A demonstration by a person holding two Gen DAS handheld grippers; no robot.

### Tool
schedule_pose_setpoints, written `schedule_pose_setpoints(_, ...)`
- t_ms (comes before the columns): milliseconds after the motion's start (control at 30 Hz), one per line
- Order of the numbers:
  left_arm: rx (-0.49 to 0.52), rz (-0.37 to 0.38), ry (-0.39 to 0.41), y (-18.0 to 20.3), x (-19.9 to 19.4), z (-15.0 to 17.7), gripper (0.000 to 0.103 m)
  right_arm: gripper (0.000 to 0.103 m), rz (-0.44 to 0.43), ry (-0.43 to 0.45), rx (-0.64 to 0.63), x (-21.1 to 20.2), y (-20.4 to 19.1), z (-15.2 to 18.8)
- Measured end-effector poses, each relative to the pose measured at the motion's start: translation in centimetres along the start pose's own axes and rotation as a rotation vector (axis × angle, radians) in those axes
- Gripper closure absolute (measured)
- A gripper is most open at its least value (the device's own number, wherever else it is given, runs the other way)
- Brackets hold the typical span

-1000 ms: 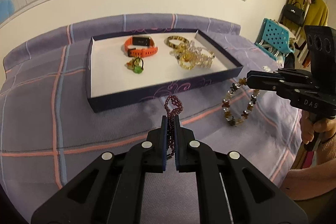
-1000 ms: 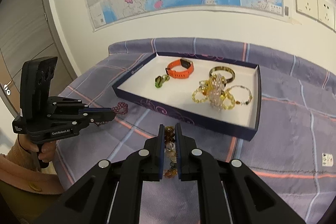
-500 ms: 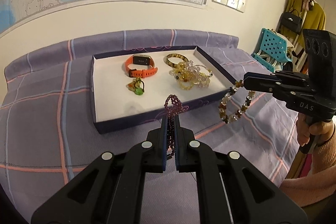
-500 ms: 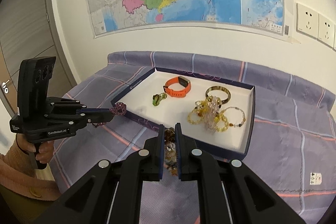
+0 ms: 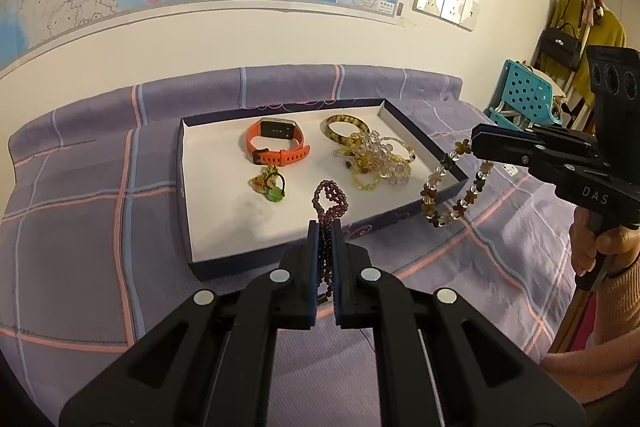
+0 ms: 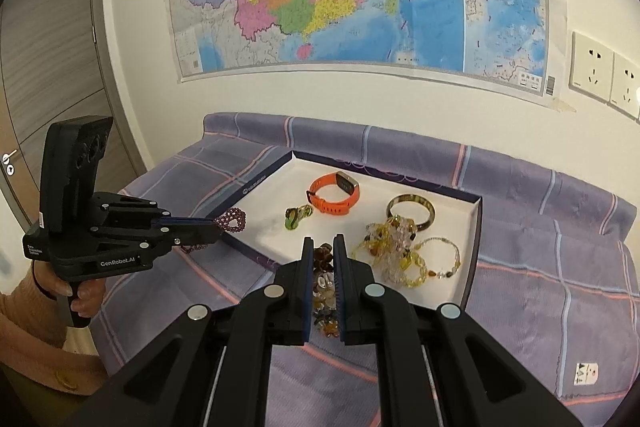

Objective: Organize jewelry
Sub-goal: 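Lower the red necklace into the tray with the left tool while the right tool drops the bracelet there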

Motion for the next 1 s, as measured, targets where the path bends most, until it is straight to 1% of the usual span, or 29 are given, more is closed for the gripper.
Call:
schedule_pose_setpoints(333,-0.002,-0.013,0.005,-0.5,1.0,-1.6,0.097,0.095,0.008,0.016,-0.007,0.6,0.7,-1.4)
schedule_pose_setpoints(433,-0.012,-0.004,0.003,-0.6,1.3,-1.9,0.097,0.095,0.008,0.018,-0.004,0.9,1.0,-1.7)
schedule_pose_setpoints(733,-0.015,-0.015,0.005,-0.9,1.9,-2.4,0.097,0.095,0.004,0.020,0.007,1.7,1.7,-2.4)
schedule_pose_setpoints(1000,-0.019,-0.025,-0.011,-1.1,2.9,-2.6,0.097,0.095,0.008,0.006,0.022,2.9,2.3,-2.3)
Point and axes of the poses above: each gripper's, at about its wrist camera, not at the fingertips, and x roughly the way its jaws point, y to its right, z to its underside, the point moved 3 cm from there along x, roughly the way its jaws point, and after that the axes turned 1 degree about -x, right-handed, at the moved point
